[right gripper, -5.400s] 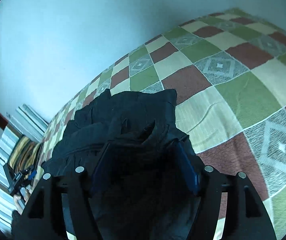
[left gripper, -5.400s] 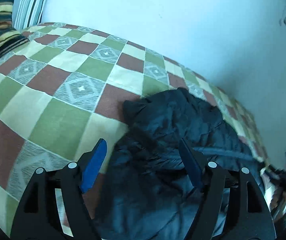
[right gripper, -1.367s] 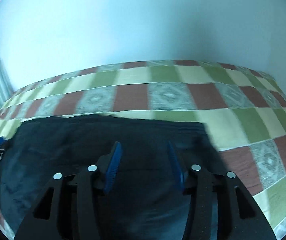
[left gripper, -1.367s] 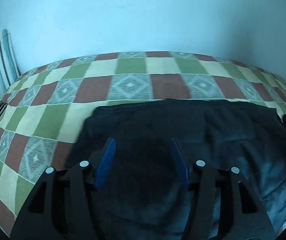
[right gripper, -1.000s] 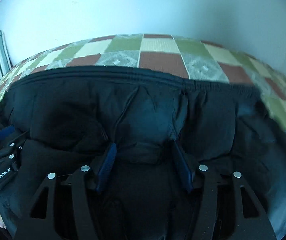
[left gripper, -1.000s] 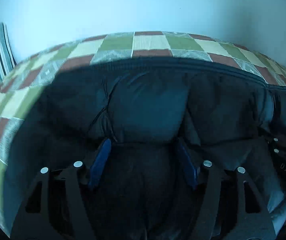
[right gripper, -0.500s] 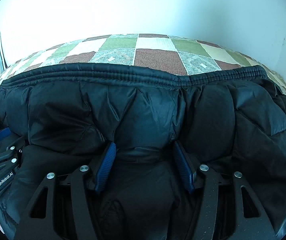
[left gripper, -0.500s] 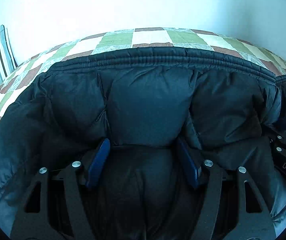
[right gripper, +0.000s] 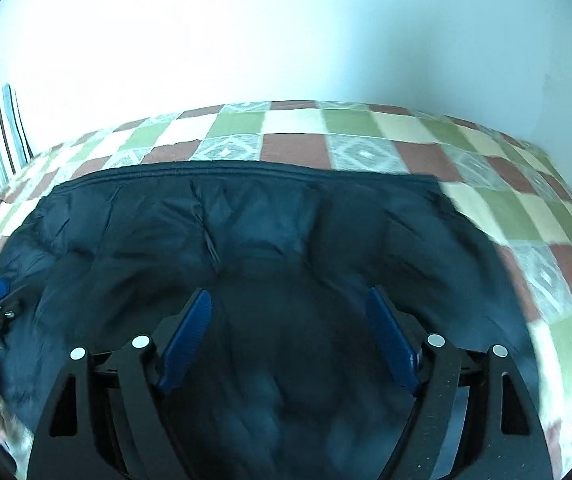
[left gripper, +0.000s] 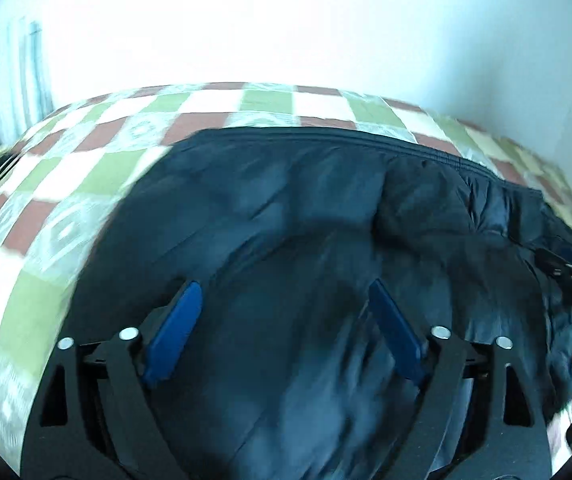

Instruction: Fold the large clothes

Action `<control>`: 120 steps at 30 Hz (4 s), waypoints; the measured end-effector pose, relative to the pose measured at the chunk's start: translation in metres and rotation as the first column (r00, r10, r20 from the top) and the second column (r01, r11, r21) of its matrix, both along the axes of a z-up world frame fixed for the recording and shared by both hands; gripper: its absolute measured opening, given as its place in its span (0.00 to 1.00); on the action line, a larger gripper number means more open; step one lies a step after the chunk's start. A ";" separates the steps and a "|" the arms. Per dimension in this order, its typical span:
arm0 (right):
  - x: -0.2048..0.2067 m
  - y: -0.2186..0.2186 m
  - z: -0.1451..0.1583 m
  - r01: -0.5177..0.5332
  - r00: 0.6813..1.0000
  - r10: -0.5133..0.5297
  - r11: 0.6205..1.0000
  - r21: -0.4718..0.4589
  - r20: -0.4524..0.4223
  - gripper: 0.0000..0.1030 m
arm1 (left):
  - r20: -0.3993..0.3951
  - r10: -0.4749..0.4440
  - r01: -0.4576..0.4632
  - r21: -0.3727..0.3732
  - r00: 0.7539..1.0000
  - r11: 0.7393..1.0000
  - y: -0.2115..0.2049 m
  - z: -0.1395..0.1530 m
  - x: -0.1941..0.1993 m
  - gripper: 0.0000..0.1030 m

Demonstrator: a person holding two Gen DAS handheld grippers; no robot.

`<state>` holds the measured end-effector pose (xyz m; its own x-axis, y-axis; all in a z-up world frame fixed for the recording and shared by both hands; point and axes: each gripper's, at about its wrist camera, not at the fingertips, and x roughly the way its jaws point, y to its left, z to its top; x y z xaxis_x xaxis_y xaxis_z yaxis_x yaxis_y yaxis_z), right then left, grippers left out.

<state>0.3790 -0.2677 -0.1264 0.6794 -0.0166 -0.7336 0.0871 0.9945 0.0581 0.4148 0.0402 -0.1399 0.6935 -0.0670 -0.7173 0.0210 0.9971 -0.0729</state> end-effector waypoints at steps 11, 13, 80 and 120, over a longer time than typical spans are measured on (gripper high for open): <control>-0.109 -0.111 -0.019 0.259 0.965 -0.253 0.962 0.091 -0.068 0.78 | -0.126 0.224 -0.250 -0.262 0.966 0.932 0.113 -0.030 -0.086 0.91; -0.109 -0.119 -0.028 0.274 0.961 -0.263 0.949 0.156 -0.088 0.78 | -0.128 0.214 -0.244 -0.317 0.969 0.916 0.114 -0.031 -0.082 0.91; -0.264 -0.039 -0.025 0.089 0.989 -0.040 0.926 0.367 -0.141 0.39 | -0.087 0.247 -0.261 -0.252 0.965 0.932 0.195 0.001 -0.265 0.28; -0.175 0.164 -0.020 -0.178 0.962 0.205 0.971 0.160 -0.178 0.42 | -0.154 0.088 -0.120 -0.214 0.984 0.970 0.240 0.015 -0.197 0.78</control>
<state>0.2039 -0.1038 -0.1466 0.5060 0.2129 -0.8359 -0.0808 0.9765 0.1998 0.2182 0.2807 -0.1254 0.5968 -0.1684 -0.7845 -0.1083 0.9519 -0.2867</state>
